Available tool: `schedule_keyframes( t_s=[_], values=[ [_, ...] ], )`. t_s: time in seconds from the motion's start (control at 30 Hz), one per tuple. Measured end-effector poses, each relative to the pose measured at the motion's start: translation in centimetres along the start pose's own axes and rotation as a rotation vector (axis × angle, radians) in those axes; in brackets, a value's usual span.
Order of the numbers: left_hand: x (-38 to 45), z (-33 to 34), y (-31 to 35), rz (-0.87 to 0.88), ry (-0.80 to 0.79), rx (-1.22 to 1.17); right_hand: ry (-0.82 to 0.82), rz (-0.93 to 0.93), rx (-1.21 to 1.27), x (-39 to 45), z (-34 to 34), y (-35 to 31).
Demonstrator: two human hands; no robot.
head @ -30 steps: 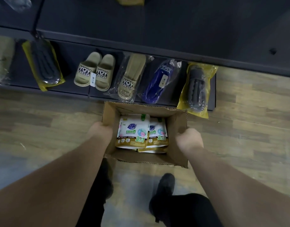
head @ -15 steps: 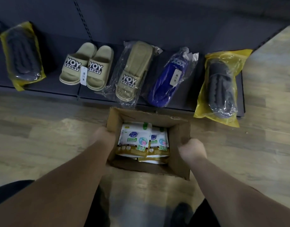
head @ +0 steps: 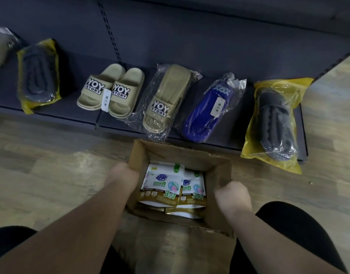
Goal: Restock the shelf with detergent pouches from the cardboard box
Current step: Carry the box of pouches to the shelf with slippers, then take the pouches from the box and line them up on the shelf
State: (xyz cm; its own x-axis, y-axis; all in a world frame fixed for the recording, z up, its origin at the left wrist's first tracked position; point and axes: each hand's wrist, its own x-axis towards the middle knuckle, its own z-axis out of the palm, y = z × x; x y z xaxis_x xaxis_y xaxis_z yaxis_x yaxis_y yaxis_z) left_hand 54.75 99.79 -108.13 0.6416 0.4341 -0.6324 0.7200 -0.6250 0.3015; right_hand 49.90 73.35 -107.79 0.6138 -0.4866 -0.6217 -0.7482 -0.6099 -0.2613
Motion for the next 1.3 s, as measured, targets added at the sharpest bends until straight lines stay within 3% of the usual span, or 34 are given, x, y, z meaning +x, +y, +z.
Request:
schedule_keyframes(
  t_s=[0.5,0.6,0.7,0.77,0.83,0.87,0.93,1.0,1.07,1.17,1.3],
  values=[
    [-1.2,-0.8,0.4,0.049,-0.007,0.05,0.028,-0.051,-0.055,-0.5,-1.0,0.3],
    [-1.9,-1.5,1.7,0.267,0.238,0.086,0.108,-0.108,0.008,-0.8,-1.4,0.2],
    [-3.0,-2.1,3.2,0.604,0.487,0.047,0.326,-0.312,0.053,-1.0,-2.2,-0.9],
    [-3.6,-1.7,4.0,0.749,0.356,0.108,0.493,-0.56,-0.022,-0.9,-2.5,-1.8],
    [-3.6,-0.2,4.5,0.732,0.08,0.232,0.573,-0.767,-0.091,-0.9,-2.5,-2.9],
    [-3.3,1.0,4.6,0.69,-0.048,0.299,0.539,-0.825,-0.116,-1.0,-2.3,-3.5],
    [-2.2,3.4,4.2,0.569,-0.223,0.396,0.287,-0.788,-0.172,-1.0,-1.1,-4.7],
    [-0.8,5.2,3.3,0.427,-0.289,0.426,-0.036,-0.631,-0.225,0.0,1.4,-5.4],
    [0.5,6.5,2.5,0.318,-0.318,0.414,-0.224,-0.456,-0.164,1.7,4.2,-5.4],
    [2.0,7.9,1.7,0.204,-0.393,0.416,-0.392,-0.271,-0.089,4.3,8.5,-4.6],
    [3.4,9.5,1.7,0.09,-0.431,0.429,-0.48,-0.166,-0.164,6.7,12.2,-3.8]
  ],
)
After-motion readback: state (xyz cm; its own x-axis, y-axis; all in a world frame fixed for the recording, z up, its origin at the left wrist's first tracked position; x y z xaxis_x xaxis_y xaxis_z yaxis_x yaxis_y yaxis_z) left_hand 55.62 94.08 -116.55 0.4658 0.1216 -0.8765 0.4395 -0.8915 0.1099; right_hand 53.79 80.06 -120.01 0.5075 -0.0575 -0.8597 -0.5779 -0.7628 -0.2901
